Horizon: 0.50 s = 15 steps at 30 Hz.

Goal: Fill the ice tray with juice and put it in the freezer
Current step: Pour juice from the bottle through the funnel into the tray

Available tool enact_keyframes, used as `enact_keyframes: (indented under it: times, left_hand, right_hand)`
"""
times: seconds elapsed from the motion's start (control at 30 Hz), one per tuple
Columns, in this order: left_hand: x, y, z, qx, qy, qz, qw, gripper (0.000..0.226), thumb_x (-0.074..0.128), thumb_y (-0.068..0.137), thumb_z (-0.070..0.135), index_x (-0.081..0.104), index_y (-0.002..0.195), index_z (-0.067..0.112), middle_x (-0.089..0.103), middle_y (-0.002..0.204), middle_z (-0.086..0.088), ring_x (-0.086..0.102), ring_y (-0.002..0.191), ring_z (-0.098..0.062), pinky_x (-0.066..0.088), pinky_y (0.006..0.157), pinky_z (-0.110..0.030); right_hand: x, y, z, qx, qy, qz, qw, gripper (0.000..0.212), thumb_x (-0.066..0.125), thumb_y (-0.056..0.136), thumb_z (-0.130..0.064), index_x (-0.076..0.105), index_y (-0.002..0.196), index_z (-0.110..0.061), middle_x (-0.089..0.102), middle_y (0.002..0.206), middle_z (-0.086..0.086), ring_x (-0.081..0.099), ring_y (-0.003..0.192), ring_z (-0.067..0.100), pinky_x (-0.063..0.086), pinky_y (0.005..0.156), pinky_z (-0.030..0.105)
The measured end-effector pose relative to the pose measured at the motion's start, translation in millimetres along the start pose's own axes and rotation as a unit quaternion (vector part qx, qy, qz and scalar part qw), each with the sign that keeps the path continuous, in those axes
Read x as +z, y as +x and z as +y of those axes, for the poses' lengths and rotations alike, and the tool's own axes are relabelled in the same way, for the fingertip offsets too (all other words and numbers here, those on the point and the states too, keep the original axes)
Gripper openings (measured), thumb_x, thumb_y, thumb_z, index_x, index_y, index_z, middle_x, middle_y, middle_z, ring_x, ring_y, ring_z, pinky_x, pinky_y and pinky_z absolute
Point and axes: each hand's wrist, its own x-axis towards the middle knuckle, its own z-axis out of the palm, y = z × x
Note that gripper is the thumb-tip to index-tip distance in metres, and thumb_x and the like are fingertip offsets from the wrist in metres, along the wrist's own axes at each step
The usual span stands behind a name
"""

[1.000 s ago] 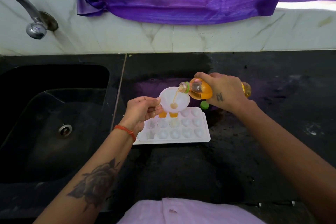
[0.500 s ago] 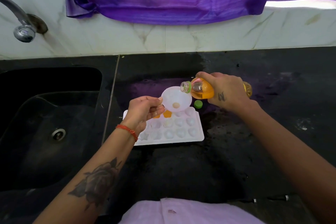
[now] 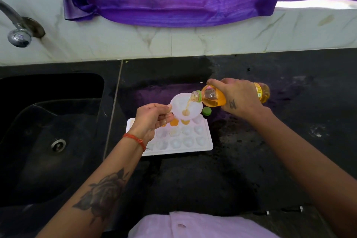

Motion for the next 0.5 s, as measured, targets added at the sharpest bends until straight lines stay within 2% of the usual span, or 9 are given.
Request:
enact_keyframes:
  times: [0.23,0.4,0.5]
  left_hand:
    - [0.4,-1.3,0.4,0.005,0.002,0.002,1.000,0.007,0.071,0.078,0.002,0.067,0.083,-0.002,0.070,0.055,-0.004,0.069,0.052,-0.012,0.053,0.049,-0.017]
    - [1.4,-0.8,2.6,0.007,0.000,0.001,1.000,0.007,0.071,0.078,0.003,0.068,0.083,-0.001,0.070,0.056,-0.004,0.069,0.053,-0.011,0.053,0.050,-0.017]
    - [4.9,-0.6,4.1,0.013,-0.003,-0.008,1.000,0.005,0.070,0.078,0.003,0.068,0.081,0.000,0.070,0.055,-0.002,0.069,0.052,-0.011,0.053,0.050,-0.017]
  right_hand:
    - [2.5,0.2,0.2,-0.005,0.014,0.001,1.000,0.068,0.074,0.074,-0.025,0.040,0.132,-0.031,0.066,0.107,0.009,0.064,0.090,0.031,0.047,0.066,0.033]
    - [-0.9,-1.1,1.5,0.015,0.039,0.010,0.999,0.066,0.071,0.076,-0.030,0.039,0.133,-0.034,0.066,0.107,0.004,0.064,0.089,0.029,0.035,0.059,0.028]
    - [-5.6,-4.0,4.6,0.034,0.091,0.010,0.995,0.064,0.070,0.075,-0.034,0.040,0.131,-0.035,0.065,0.104,0.002,0.063,0.090,0.029,0.036,0.063,0.030]
